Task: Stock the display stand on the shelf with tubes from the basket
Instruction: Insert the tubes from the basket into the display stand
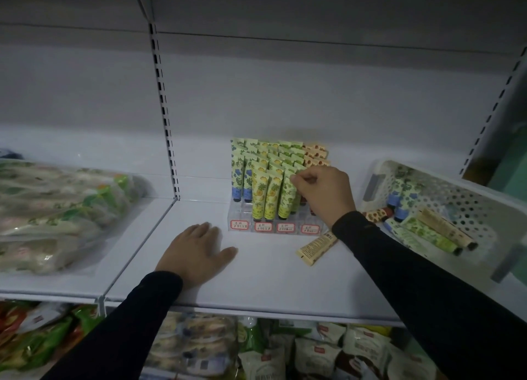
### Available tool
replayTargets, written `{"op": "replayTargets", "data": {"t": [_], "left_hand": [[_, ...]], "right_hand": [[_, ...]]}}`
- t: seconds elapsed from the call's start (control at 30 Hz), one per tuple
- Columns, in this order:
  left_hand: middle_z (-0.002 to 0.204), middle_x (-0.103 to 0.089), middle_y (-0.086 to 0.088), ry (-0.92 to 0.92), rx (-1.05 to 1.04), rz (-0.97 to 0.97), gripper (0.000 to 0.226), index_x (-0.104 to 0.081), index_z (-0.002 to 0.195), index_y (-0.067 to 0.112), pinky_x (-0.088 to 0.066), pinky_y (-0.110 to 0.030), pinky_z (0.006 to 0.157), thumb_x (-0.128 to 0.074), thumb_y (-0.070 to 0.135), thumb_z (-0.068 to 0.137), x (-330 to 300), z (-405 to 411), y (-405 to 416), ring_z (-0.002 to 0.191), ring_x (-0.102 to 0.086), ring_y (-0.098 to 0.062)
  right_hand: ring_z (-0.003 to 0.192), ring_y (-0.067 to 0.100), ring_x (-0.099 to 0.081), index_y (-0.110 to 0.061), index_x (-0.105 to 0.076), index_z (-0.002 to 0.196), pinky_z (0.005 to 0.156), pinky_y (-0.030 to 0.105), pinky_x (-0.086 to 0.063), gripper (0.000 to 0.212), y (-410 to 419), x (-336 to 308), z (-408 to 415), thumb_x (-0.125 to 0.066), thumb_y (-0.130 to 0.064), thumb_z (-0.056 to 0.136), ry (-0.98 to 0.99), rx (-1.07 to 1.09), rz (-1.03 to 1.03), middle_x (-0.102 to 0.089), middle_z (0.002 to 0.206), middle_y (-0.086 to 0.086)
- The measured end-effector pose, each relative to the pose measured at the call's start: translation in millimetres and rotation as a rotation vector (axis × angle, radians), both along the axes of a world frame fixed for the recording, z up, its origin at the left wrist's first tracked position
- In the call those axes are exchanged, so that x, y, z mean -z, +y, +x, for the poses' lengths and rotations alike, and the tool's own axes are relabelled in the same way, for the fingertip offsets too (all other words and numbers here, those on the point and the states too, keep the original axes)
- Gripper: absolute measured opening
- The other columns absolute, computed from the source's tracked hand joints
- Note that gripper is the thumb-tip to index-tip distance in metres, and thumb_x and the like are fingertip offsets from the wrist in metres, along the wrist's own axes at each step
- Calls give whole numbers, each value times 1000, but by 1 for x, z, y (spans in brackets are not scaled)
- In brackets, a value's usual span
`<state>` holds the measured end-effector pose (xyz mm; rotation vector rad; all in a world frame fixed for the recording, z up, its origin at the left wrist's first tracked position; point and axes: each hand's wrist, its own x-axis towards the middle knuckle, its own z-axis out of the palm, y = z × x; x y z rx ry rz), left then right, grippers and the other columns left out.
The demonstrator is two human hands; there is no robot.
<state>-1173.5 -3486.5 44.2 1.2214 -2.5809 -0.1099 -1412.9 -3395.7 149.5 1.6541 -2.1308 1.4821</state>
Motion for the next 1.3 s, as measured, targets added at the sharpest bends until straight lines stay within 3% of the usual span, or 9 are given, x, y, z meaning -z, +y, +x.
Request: {"op": "replayTargets", "data": {"t": [0.13, 0.47, 0.77, 0.97, 1.13, 1.23, 1.3], "left_hand": [[125, -55, -1, 7, -5, 3, 74, -55, 106, 19, -35, -33, 102, -21, 77, 75, -2, -1, 2, 121, -45, -19], [126, -55, 0, 10, -7, 8, 76, -56, 107, 20, -34, -33, 103, -21, 78, 74, -2, 0, 2, 124, -44, -20], [119, -55, 3, 28, -10, 6, 61, -52, 96, 23, -36, -32, 101, -27, 76, 79, 0, 0, -1, 121, -46, -19], [126, -55, 0, 31, -19, 10, 70, -56, 105, 22, -34, -32, 102, -24, 76, 76, -3, 0, 2, 123, -45, -19], [131, -54, -3, 44, -31, 8, 61, -58, 115, 19, -31, -31, 104, -39, 70, 87, -3, -1, 5, 127, -42, -19], [129, -55, -2, 52, -32, 26, 71, -58, 111, 20, -31, -30, 103, -31, 77, 79, -5, -1, 6, 125, -43, -18], [130, -55, -1, 67, -40, 41, 70, -58, 116, 18, -30, -29, 104, -36, 74, 81, -7, -1, 8, 127, -43, -18]], "right_hand": [[80, 10, -62, -10, -75, 98, 75, 16, -45, 22, -5, -1, 1, -66, -28, 90, 62, 18, 41, -72, 92, 2], [79, 14, -64, -9, -75, 94, 77, 25, -51, 22, -12, 3, 3, -65, -29, 91, 132, 31, 40, -73, 87, 3], [79, 12, -63, -10, -75, 91, 76, 23, -50, 21, -13, 5, 2, -66, -29, 90, 142, 24, 32, -72, 87, 0], [77, 17, -65, -5, -73, 83, 75, 27, -52, 22, -19, 1, 4, -65, -24, 89, 124, 8, 54, -72, 82, 5], [73, 23, -64, -2, -70, 76, 71, 33, -53, 24, -28, 2, 10, -65, -22, 87, 157, 0, 60, -70, 75, 10], [75, 23, -64, -2, -70, 78, 71, 33, -53, 23, -28, 2, 10, -64, -22, 89, 169, 7, 61, -70, 77, 10], [76, 20, -64, -4, -71, 83, 72, 31, -53, 22, -26, 2, 7, -64, -23, 89, 144, 1, 61, -71, 80, 8]]}}
